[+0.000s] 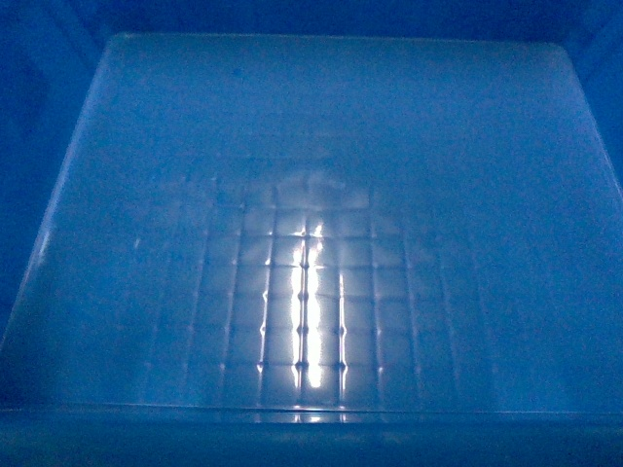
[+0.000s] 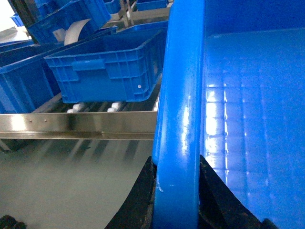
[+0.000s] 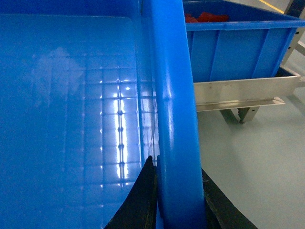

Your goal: Place box next to blue box on left shelf

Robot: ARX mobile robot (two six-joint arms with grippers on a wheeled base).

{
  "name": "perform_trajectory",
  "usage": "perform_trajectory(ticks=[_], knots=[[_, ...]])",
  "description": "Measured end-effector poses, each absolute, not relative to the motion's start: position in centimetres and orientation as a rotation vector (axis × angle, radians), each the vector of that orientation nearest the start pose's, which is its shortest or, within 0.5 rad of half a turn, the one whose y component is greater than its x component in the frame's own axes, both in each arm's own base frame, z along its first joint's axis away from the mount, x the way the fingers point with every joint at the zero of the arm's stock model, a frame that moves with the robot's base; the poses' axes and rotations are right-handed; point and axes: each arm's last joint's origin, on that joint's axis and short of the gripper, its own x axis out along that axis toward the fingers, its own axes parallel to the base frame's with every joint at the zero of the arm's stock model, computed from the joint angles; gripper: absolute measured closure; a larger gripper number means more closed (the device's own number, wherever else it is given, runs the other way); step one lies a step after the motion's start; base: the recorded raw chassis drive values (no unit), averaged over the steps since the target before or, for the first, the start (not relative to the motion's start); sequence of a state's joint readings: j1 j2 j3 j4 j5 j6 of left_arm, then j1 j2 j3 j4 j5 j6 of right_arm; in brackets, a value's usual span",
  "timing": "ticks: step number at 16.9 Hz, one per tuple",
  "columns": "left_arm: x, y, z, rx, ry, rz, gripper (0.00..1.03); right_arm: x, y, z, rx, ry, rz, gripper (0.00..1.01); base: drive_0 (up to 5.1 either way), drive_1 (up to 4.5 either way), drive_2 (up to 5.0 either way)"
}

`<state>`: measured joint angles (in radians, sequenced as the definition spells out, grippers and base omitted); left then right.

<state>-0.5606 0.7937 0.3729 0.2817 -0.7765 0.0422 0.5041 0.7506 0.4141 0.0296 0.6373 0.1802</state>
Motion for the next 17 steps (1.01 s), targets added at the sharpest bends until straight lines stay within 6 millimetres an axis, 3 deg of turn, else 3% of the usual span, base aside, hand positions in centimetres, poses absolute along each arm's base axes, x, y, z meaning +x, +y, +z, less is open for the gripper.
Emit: perform_trajectory(ticks=[17], knots=[[15.53, -7.36, 23.4, 0.129, 0.115, 0.213, 0.87, 15.27, 6.46, 23.18, 0.013, 0.245, -0.154, 0.88, 0.0, 4.22, -4.2]])
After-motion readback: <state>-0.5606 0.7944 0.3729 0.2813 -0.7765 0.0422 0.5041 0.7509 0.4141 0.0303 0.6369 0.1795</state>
